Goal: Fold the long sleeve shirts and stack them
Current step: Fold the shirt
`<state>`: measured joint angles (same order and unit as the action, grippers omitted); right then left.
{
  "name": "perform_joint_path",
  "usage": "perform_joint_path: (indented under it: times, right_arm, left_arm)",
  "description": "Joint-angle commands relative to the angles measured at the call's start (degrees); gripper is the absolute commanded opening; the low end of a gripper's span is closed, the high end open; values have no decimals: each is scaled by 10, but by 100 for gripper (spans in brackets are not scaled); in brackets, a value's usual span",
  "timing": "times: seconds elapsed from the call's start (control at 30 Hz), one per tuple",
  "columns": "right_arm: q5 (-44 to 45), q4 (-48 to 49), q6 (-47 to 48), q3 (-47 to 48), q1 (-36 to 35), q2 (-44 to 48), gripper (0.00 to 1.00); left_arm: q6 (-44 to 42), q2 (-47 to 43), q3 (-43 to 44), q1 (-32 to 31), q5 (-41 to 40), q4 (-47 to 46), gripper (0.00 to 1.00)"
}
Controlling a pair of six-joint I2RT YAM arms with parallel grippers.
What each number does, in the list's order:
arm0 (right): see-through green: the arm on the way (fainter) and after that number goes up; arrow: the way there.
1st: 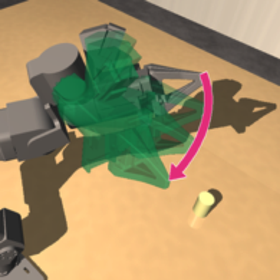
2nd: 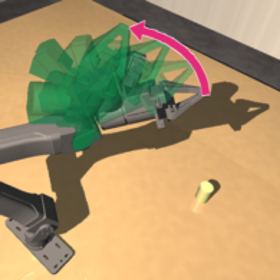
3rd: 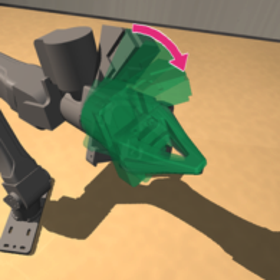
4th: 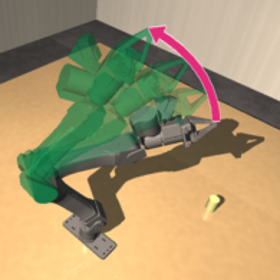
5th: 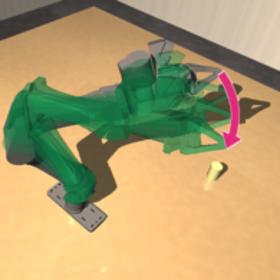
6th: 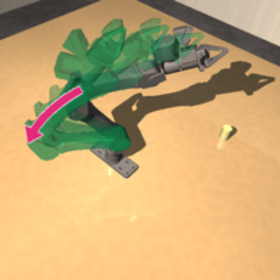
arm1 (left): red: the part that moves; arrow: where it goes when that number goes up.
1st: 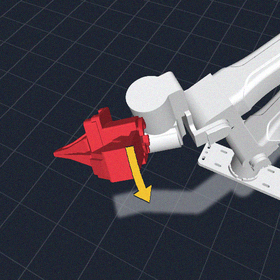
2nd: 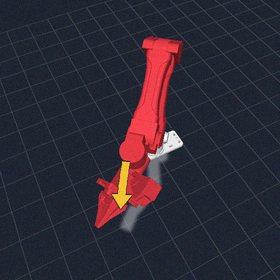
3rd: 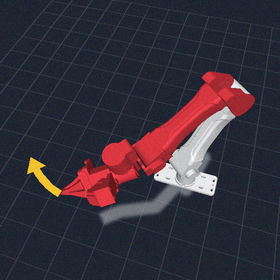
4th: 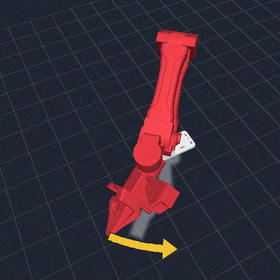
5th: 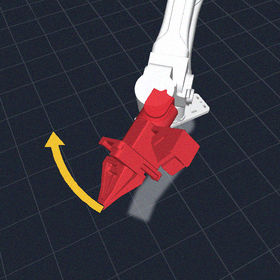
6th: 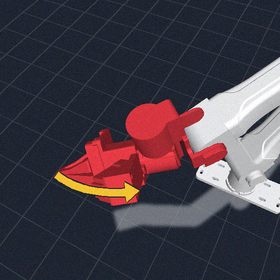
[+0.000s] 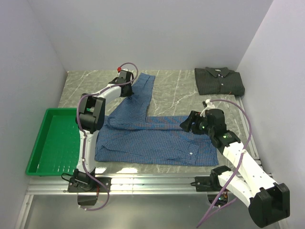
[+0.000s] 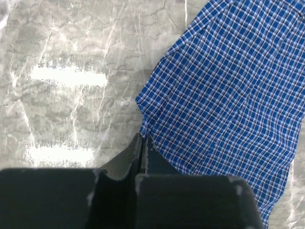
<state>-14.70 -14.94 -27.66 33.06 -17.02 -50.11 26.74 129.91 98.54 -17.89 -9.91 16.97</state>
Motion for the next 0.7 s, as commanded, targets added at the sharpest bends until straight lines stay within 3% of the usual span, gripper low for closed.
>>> perform_joint_path:
  times: [0.0,0.27,0.43,0.67]
  right_arm:
    - [-2,16,-3,-6,-5,2,72]
    - [6,20,1,2,-4,4,71]
    - [10,27,5,0,-4,9,71]
    - [-2,29,9,-5,-5,19,70]
  left_arm:
    - [-25,-28,-7,-10,12,31,0]
    - [1,-212,-62,-57,31,77,1]
    - [21,-370,-185,-115,45,83,0]
    - [62,-607,-411,-166,176,89,0]
